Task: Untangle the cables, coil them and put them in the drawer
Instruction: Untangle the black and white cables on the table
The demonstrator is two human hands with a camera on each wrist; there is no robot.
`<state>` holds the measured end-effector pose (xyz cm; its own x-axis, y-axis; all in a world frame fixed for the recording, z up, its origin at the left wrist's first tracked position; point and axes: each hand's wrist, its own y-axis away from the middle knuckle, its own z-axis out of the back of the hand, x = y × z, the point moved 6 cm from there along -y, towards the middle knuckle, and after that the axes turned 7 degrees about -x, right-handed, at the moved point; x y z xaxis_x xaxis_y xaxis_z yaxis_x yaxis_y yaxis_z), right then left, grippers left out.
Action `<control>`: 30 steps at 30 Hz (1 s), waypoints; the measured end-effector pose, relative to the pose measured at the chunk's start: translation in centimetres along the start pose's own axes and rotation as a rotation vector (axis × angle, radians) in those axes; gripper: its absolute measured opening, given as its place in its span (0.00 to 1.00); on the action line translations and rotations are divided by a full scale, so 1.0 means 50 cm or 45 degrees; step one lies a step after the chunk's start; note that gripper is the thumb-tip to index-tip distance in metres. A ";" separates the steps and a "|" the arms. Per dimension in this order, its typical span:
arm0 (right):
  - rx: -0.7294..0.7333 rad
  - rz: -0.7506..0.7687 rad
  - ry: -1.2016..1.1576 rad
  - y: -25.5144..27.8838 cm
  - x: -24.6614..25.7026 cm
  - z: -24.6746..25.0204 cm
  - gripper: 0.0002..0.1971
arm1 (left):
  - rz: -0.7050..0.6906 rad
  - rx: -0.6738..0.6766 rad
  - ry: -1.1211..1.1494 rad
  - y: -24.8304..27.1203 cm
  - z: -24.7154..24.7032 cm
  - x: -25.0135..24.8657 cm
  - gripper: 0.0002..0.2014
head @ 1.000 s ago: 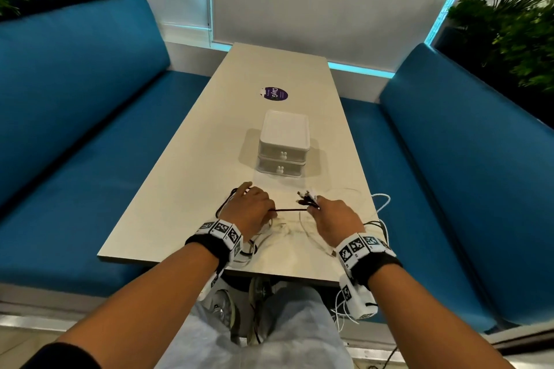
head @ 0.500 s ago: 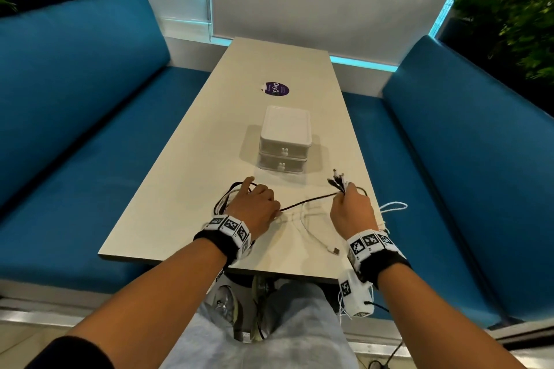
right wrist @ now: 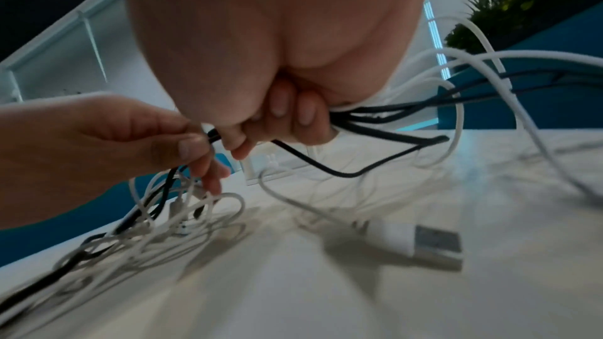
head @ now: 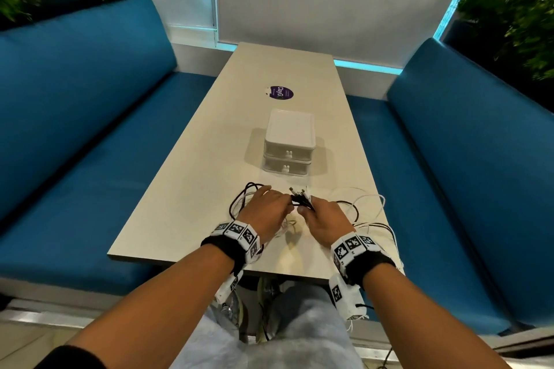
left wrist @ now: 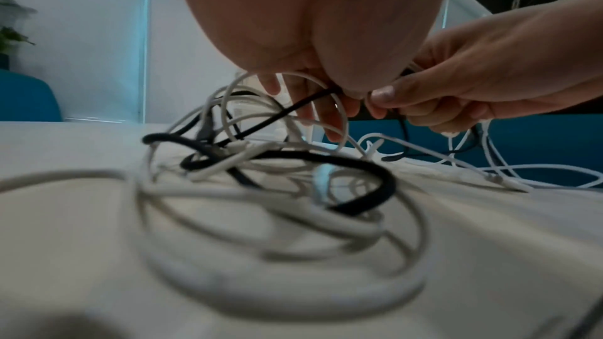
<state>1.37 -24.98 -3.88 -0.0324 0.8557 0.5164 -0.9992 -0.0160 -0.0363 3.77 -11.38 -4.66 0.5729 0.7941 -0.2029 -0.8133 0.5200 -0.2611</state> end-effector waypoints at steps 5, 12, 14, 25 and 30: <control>0.003 -0.097 0.179 0.004 -0.047 0.039 0.14 | 0.015 -0.004 -0.074 0.019 -0.012 0.047 0.11; -0.039 -0.373 0.335 0.019 -0.152 0.095 0.15 | 0.091 0.111 -0.304 0.036 0.000 0.095 0.10; -0.046 -0.407 0.303 0.022 -0.159 0.098 0.15 | 0.080 0.135 -0.349 0.034 0.006 0.095 0.13; -0.079 -0.287 0.136 0.005 -0.097 0.082 0.12 | 0.001 0.004 -0.148 -0.016 -0.005 -0.069 0.34; -0.064 -0.256 0.097 0.016 -0.096 0.076 0.14 | 0.111 0.033 -0.022 -0.032 -0.008 -0.078 0.20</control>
<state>0.65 -31.08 -3.13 0.1713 0.8755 0.4518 -0.9829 0.1833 0.0176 2.91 -15.43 -3.81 0.4983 0.8418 -0.2073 -0.8623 0.4566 -0.2189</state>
